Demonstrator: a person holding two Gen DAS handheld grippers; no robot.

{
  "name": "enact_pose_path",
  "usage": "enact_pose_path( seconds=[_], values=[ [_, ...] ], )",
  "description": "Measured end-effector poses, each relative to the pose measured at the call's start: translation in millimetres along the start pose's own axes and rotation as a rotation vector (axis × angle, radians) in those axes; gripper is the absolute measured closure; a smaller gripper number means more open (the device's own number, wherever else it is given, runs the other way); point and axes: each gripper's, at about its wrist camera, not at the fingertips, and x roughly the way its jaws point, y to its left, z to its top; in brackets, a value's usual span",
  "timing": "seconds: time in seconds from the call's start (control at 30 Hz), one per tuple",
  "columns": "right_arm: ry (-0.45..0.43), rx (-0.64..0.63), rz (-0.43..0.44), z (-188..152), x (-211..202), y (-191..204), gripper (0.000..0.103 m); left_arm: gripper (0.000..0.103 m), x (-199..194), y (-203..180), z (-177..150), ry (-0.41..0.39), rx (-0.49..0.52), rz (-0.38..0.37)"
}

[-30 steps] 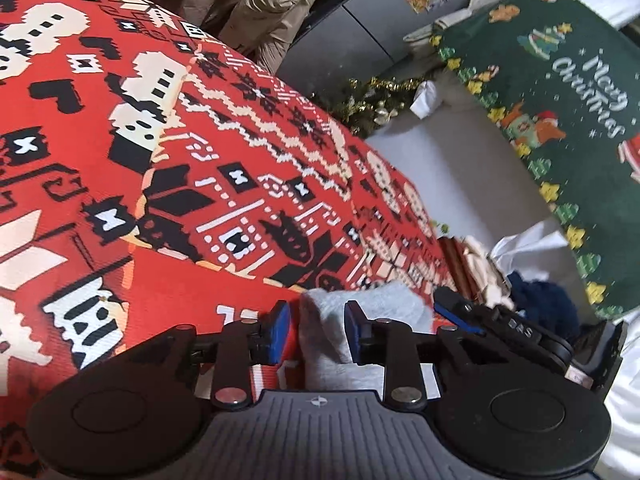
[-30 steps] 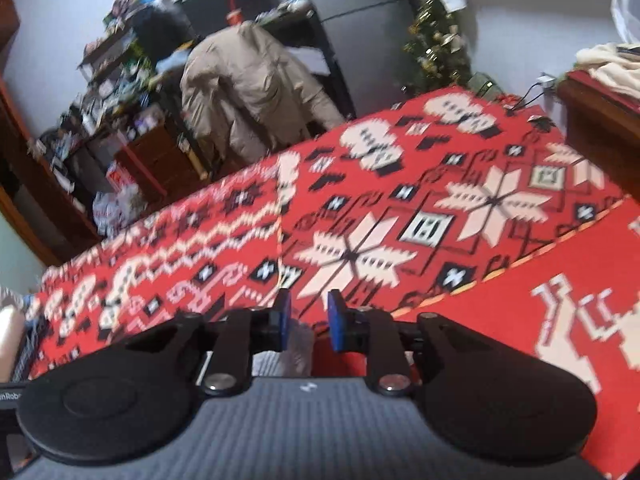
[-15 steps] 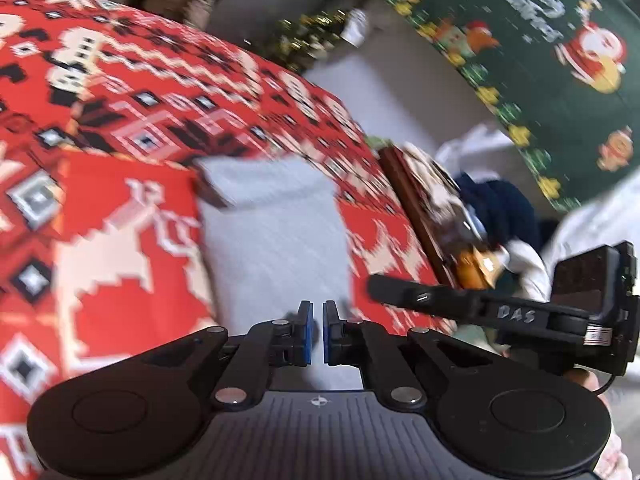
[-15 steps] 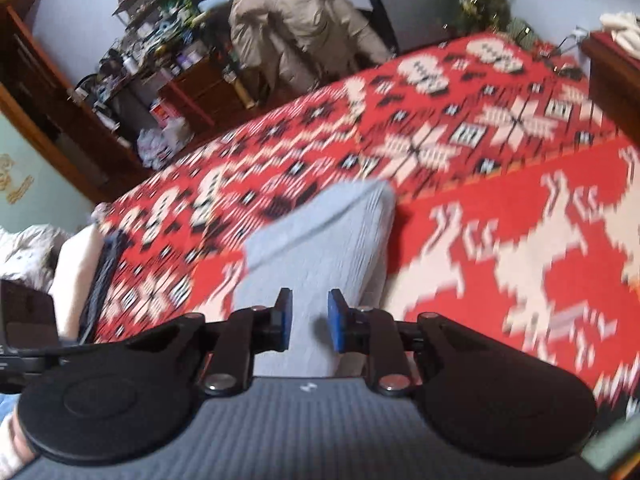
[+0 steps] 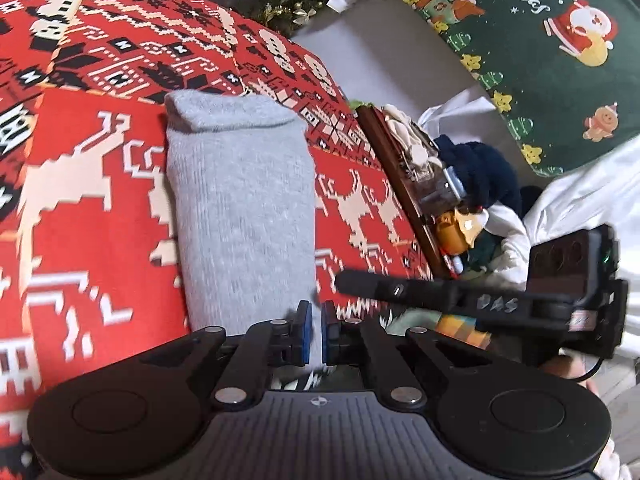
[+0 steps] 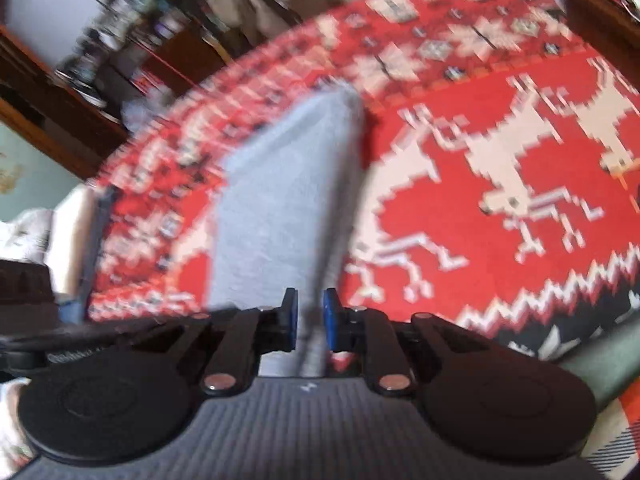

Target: Fold clothes

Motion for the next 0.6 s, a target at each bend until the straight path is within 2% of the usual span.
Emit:
enact_pose_path(
  seconds=[0.1, 0.23, 0.3, 0.33, 0.37, 0.5, 0.6],
  values=[
    [0.041, -0.043, 0.003, -1.5, 7.8, 9.5, 0.087, 0.100, 7.2, 0.1, -5.4, 0.037, 0.011, 0.032],
    [0.106, 0.027, -0.046, -3.2, 13.2, -6.6, 0.084, 0.099, 2.1, -7.8, -4.4, 0.032, 0.036, 0.032],
    [0.053, 0.049, -0.040, -0.3, 0.6, -12.8, 0.081, 0.097, -5.8, -9.6, -3.1, 0.011, 0.061, 0.043],
    [0.020, 0.057, -0.032, 1.8, -6.2, -14.8, 0.072, 0.097, -10.3, -8.0, -0.1, -0.014, 0.062, 0.055],
    [-0.002, 0.064, -0.018, 4.6, -9.2, -17.0, 0.069, 0.097, -14.7, -6.5, 3.0, -0.039, 0.063, 0.068],
    [-0.051, 0.113, 0.014, 19.1, -5.1, -27.2, 0.068, 0.079, -25.8, 6.6, 18.7, -0.147, 0.046, 0.152],
    [-0.059, 0.150, 0.018, 32.5, 6.7, -36.6, 0.068, 0.079, -22.5, 19.1, 30.9, -0.167, 0.018, 0.174]
  ],
)
